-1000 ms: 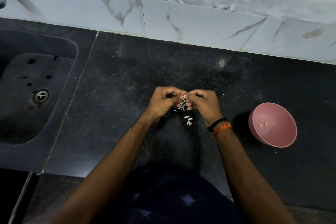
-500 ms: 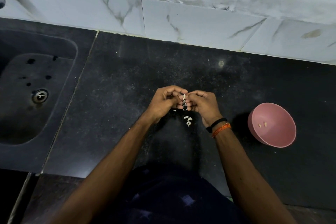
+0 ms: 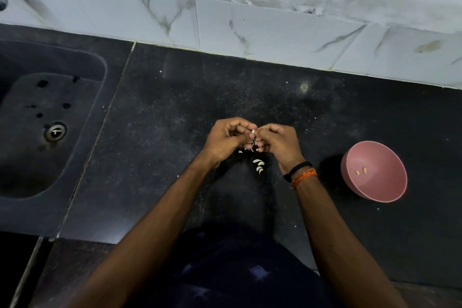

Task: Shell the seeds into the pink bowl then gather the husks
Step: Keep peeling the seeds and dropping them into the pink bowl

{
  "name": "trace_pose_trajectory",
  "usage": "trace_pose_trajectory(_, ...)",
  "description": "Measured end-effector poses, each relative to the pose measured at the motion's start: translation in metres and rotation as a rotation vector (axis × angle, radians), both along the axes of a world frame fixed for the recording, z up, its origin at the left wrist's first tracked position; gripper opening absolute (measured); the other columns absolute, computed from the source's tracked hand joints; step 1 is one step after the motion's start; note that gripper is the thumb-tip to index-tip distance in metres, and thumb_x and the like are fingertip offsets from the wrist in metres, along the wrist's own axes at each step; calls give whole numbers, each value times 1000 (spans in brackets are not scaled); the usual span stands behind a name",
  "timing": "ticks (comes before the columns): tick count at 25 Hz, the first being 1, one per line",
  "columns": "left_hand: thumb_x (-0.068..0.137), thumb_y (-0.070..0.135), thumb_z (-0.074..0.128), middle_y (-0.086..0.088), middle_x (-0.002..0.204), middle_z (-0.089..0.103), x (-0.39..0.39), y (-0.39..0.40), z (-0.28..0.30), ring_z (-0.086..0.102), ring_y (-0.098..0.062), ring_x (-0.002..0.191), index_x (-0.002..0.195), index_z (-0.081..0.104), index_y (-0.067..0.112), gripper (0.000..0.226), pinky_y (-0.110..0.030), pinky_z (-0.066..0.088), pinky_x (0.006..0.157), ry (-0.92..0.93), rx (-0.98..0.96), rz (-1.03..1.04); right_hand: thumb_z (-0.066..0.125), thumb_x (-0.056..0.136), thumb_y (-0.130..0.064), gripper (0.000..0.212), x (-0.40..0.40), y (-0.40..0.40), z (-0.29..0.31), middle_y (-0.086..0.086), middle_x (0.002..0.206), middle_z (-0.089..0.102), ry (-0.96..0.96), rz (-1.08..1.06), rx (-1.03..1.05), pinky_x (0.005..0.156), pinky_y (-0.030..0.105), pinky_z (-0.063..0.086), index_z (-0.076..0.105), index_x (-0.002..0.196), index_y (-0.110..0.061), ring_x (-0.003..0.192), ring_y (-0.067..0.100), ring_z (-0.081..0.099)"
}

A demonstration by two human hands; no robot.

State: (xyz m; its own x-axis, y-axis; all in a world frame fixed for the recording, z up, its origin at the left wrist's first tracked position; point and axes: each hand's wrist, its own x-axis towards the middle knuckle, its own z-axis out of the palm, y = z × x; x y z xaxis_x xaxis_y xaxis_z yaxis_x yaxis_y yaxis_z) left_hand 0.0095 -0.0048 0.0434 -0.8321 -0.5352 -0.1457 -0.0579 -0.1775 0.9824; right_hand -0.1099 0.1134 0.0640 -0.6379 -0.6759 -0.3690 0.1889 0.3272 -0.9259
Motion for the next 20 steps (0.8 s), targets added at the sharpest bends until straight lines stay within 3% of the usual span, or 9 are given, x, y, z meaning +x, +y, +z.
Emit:
trace_pose_trajectory(7,89,-3,70,-20,90,72,-2,1,-5,72,-41,83,102,70,-1,14,-49,61,78,-25,-69,54,67,89,-7,15,-1,-3,-2,5,68,70,47,-11,29,60,29,54,76,78,-8,63,15,63)
trace_pose_trajectory(20,88,-6,69,-27,90,68,-1,2,-7,70,-32,76,93,69,-2,7,-54,60,77,33,-71,158,64,90,-2,17,3,-4,-3,2,65,66,59,-104,-8,56,25,51,73,76,-9,59,10,61)
